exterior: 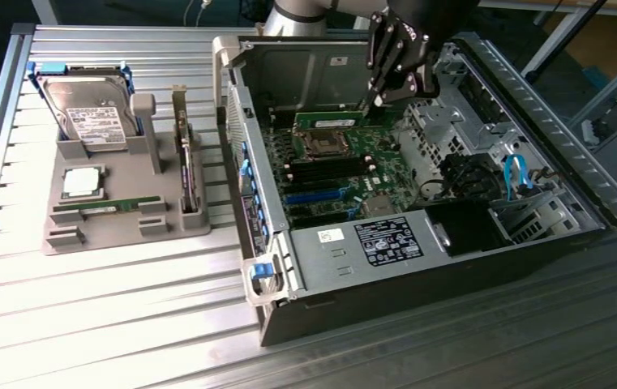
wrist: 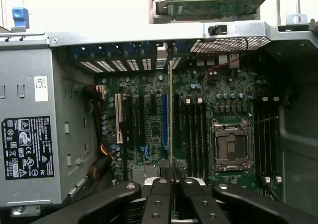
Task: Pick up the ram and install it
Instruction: 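Pick up the ram and move it above insertion slot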
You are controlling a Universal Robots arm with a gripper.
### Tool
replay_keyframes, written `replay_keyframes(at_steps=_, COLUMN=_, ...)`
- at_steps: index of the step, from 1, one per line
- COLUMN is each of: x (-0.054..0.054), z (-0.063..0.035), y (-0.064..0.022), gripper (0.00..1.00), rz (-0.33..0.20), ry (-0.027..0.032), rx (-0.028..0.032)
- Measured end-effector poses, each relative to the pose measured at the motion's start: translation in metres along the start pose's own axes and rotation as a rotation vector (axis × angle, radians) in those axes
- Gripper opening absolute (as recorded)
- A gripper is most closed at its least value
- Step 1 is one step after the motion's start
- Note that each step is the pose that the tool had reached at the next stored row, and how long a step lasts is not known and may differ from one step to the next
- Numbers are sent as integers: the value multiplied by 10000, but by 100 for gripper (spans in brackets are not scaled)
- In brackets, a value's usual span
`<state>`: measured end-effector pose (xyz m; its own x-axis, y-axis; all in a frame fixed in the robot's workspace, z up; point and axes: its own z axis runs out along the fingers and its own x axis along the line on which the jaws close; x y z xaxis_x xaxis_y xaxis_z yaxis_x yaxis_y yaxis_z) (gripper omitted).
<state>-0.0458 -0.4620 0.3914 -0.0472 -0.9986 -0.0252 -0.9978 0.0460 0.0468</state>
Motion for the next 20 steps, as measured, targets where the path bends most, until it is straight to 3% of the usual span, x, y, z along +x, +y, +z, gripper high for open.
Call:
replay_keyframes(at_steps=7, x=-5, z=-5, y=-100, gripper=12, rz=-196, ry=9, rx=-6)
replay_keyframes(at_steps=16, x=-6, z=-6, y=-121, gripper=12, rz=-449, ry=21, rx=-13)
replay_keyframes(at_steps=20, x=-8, z=-8, y=-168, gripper=12, rz=-447, ry=21, rx=-13)
